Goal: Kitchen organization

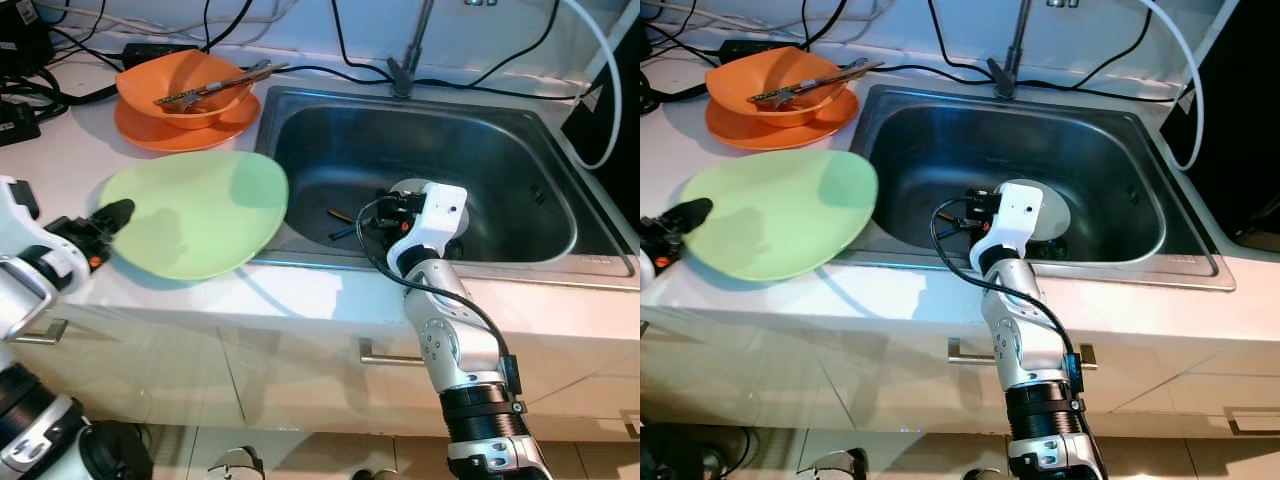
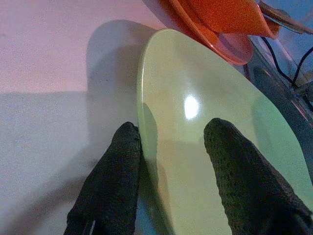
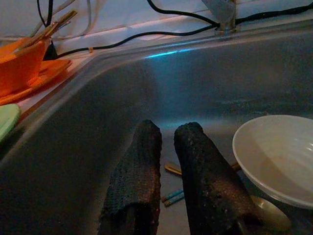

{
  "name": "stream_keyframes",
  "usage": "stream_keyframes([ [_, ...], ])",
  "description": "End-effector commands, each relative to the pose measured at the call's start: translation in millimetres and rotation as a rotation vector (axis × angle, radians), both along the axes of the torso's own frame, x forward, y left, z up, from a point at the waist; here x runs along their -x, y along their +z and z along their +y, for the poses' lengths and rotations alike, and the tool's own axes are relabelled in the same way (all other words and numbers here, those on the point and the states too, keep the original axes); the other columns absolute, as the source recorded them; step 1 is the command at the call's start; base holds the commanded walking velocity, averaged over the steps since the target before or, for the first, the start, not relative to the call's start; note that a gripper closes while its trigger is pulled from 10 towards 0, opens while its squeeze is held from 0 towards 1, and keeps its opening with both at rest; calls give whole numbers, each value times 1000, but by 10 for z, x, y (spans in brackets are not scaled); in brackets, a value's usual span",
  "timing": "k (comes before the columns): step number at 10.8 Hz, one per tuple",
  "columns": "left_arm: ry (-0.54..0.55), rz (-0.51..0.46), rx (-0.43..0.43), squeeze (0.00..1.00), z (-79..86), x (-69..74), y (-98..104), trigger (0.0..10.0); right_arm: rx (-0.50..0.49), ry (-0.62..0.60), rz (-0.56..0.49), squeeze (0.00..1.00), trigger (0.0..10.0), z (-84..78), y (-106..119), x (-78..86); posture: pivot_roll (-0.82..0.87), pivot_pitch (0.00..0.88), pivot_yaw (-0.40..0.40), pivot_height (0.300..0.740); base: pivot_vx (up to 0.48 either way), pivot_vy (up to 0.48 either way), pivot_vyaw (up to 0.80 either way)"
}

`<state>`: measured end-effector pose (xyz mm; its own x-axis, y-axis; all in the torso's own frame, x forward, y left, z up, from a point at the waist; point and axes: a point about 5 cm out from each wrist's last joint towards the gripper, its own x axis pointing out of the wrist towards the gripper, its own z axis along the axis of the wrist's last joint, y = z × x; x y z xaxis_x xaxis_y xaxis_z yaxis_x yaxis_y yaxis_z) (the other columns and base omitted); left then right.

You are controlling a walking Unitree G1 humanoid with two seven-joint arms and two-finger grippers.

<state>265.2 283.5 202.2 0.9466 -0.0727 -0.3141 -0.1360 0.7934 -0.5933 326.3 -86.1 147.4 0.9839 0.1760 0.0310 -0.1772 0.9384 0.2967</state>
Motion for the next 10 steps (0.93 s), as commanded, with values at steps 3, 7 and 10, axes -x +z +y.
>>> stream_keyframes([
  [3,-46,146,58,0,-119,4,-300,0,4,-11,5,0,10000,-38,-4,-25,55,102,-86,740,0,0,0],
  [7,-39,138,52,0,-117,3,-294,0,7,-7,6,0,10000,-34,-6,-30,55,101,-87,740,0,0,0],
  [10,-37,111,46,0,-117,-2,-277,0,9,-6,7,0,10000,-34,-6,-37,56,101,-91,740,0,0,0],
])
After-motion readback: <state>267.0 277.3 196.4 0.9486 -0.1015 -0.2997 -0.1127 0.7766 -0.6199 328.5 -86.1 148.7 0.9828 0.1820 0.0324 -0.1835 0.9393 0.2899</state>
